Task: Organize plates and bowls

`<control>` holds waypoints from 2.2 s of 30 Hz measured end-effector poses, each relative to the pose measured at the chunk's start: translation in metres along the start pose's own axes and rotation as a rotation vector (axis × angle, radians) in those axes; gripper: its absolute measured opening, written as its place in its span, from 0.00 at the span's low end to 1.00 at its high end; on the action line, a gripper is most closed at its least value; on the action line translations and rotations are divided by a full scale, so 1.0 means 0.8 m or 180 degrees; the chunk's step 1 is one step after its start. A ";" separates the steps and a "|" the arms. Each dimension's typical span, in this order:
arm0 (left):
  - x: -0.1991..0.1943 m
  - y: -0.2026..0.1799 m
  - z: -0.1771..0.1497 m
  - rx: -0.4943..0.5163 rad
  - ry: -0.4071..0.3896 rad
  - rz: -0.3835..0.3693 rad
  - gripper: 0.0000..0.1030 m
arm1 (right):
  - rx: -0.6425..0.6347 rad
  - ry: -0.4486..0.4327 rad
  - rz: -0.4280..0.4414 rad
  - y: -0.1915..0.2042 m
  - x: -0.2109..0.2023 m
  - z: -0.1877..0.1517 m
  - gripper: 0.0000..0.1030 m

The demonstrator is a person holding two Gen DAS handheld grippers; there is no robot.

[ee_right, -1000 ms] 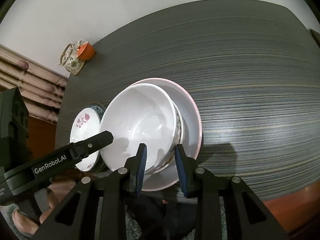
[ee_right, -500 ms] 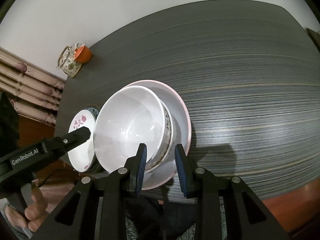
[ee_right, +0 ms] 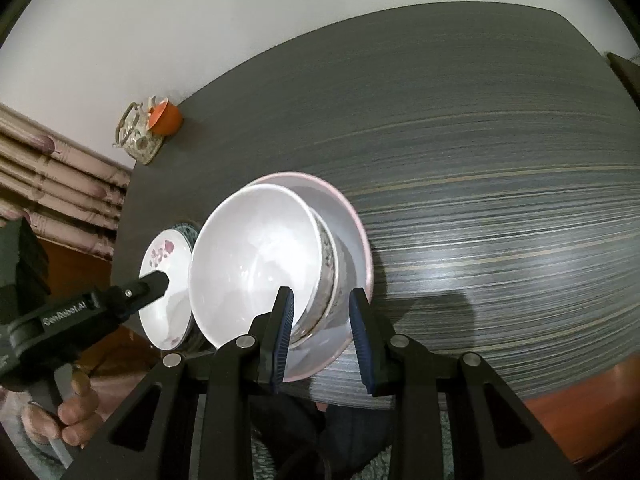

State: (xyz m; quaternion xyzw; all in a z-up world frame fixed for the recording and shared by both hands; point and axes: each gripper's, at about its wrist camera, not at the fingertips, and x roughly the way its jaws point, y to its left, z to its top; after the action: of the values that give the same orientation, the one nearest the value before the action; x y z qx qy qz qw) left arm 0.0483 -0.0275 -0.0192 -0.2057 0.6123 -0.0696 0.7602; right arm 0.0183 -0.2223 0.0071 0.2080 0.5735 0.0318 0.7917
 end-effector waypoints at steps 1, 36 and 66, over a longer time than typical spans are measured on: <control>0.001 -0.001 -0.002 -0.0010 0.0008 -0.0008 0.16 | 0.0017 -0.0024 -0.0014 -0.003 -0.003 0.001 0.27; 0.061 -0.017 0.004 -0.0006 0.0330 0.0057 0.16 | 0.0102 0.0212 -0.0363 -0.023 0.051 0.022 0.33; 0.092 -0.027 0.005 0.0054 0.0385 0.0150 0.16 | 0.0120 0.0342 -0.0327 -0.034 0.074 0.036 0.29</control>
State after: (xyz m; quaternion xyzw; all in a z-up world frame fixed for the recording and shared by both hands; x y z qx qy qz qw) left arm 0.0729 -0.0725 -0.0767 -0.1802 0.6612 -0.0691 0.7249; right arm 0.0597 -0.2383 -0.0485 0.1911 0.6255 -0.0086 0.7564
